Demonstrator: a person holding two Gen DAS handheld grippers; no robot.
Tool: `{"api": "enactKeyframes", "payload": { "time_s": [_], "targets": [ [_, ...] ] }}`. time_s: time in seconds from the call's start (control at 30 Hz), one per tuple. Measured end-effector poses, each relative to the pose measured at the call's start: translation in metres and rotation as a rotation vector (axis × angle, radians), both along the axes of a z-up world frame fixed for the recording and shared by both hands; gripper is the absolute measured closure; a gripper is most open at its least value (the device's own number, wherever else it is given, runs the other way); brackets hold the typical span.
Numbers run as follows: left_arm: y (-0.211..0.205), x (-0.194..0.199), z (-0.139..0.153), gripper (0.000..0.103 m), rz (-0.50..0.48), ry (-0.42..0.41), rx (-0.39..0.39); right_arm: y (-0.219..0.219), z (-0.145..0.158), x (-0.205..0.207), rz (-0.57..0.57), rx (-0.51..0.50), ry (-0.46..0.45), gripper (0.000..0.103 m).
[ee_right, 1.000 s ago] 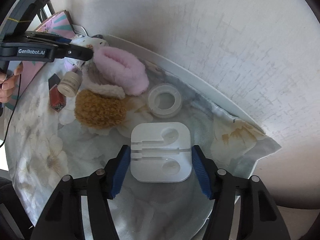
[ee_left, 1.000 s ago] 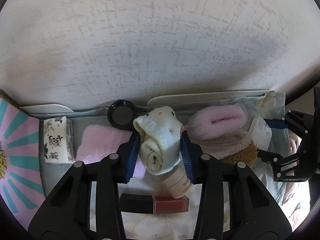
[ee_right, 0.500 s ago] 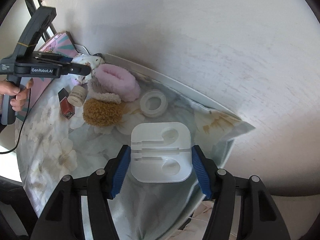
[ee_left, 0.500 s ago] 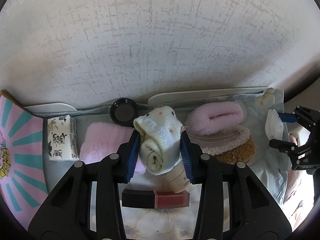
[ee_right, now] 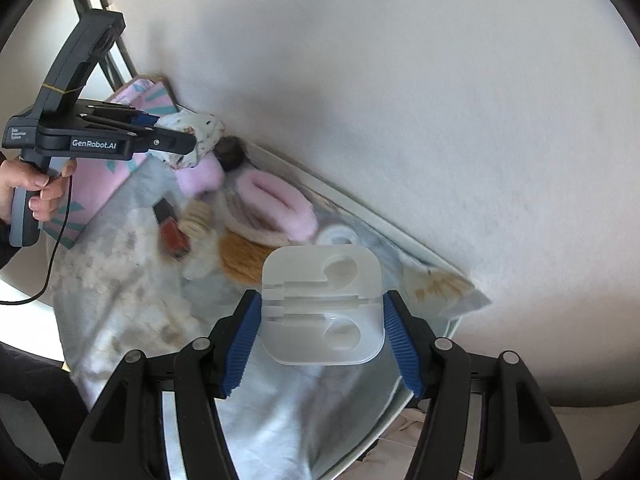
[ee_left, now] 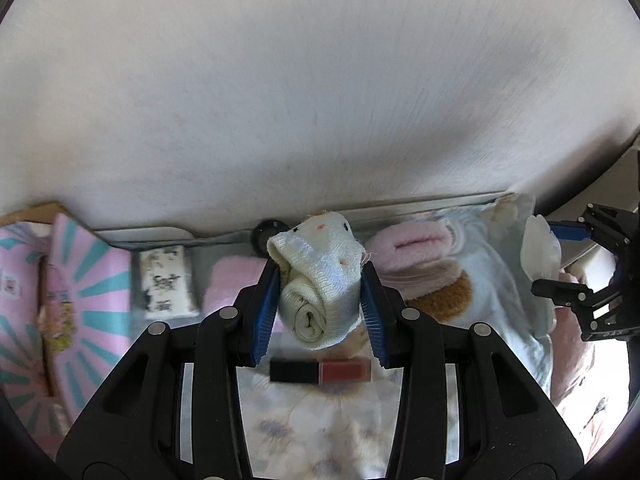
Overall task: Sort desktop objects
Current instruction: 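Carry the rolled sock and white earphone case into the cardboard box and release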
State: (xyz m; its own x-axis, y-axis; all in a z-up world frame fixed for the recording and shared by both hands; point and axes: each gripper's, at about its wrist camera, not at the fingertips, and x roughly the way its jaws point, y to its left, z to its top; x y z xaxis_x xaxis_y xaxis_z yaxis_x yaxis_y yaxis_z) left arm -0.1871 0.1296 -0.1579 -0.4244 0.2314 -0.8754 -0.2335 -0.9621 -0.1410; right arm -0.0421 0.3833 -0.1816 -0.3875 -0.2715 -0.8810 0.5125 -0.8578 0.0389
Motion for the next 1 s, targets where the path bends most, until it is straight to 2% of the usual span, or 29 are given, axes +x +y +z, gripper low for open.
{"api": "enactKeyframes", "payload": {
  "time_s": [0.1, 0.2, 0.33, 0.4, 0.53, 0.73, 1.0],
  "targets": [
    [-0.005, 0.012, 0.026, 0.067, -0.010, 0.023, 0.027, -0.024, 0.014, 0.002, 0.022, 0.007, 0.005, 0.045],
    [-0.034, 0.032, 0.055, 0.067, -0.019, 0.041, 0.024, -0.046, 0.032, 0.002, 0.048, 0.024, 0.013, 0.045],
    [-0.056, 0.051, 0.075, 0.067, -0.012, 0.061, 0.024, -0.083, 0.052, 0.001, 0.089, 0.037, 0.029, 0.045],
    [-0.082, 0.061, 0.091, 0.067, 0.004, 0.071, 0.020, -0.103, 0.065, -0.003, 0.110, 0.031, 0.039, 0.045],
    [-0.123, 0.076, 0.105, 0.067, 0.054, 0.084, 0.018, -0.146, 0.088, -0.011, 0.160, 0.014, 0.059, 0.045],
    [-0.188, 0.101, 0.103, 0.067, 0.127, 0.060, 0.009, -0.231, 0.099, -0.024, 0.252, -0.004, 0.080, 0.045],
    [-0.244, 0.130, 0.072, 0.067, 0.237, 0.028, 0.036, -0.334, 0.075, -0.036, 0.343, -0.022, 0.016, 0.045]
  ]
}}
